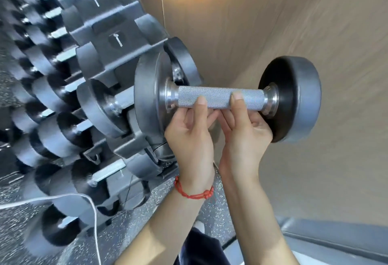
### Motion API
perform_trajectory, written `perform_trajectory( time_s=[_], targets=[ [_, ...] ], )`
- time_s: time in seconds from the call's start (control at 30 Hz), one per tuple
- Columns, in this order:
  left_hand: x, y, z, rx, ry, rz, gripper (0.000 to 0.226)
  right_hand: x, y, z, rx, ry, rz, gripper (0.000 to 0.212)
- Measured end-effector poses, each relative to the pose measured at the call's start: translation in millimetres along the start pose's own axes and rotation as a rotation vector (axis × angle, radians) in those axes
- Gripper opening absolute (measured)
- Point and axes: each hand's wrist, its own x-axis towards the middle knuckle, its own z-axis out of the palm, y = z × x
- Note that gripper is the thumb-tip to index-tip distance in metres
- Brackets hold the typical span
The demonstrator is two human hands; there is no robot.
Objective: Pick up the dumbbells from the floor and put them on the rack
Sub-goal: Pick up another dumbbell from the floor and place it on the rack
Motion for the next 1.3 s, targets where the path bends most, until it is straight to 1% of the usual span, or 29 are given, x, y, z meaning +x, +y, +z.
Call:
perform_trajectory(
  time_s=[0.13, 0.27, 0.47, 0.63, 0.73, 1.03, 1.2, 1.23, 1.3],
  targets=[
    [17.4, 12.2, -7.9, -0.054, 0.059, 0.040, 0.026, 1.8, 12.5, 19.3, -0.016, -0.054, 0.005, 0.013],
    [35.2, 24.2, -17.8, -0.069, 0.079, 0.066, 0.028, 1.3, 22.5, 42.5, -0.030, -0.116, 0.019, 0.013],
    [59.0, 34.7, -22.7, -0.126, 0.091, 0.096, 0.025, 6.8, 29.9, 69.6, -0.047, -0.131, 0.034, 0.015],
    [76.2, 42.5, -24.0, -0.125, 0.129, 0.123, 0.025, 12.7, 35.6, 87.5, -0.035, -0.186, 0.044, 0.011],
    [88.6, 48.0, -23.9, -0.159, 0.136, 0.137, 0.024, 18.4, 40.3, 99.5, -0.048, -0.204, 0.056, 0.016],
    [126.5, 59.3, -17.3, -0.209, 0.169, 0.137, 0.025, 42.9, 50.7, 135.4, -0.109, -0.228, 0.075, 0.016],
    [147.9, 66.4, -12.0, -0.201, 0.207, 0.112, 0.029, 55.9, 55.4, 153.5, -0.150, -0.207, 0.084, 0.037],
    [152.1, 68.3, -10.9, -0.204, 0.216, 0.106, 0.029, 58.0, 55.4, 158.0, -0.161, -0.206, 0.091, 0.038],
    [160.5, 72.0, -9.3, -0.202, 0.233, 0.094, 0.027, 62.2, 55.3, 167.1, -0.182, -0.207, 0.110, 0.025]
  ],
)
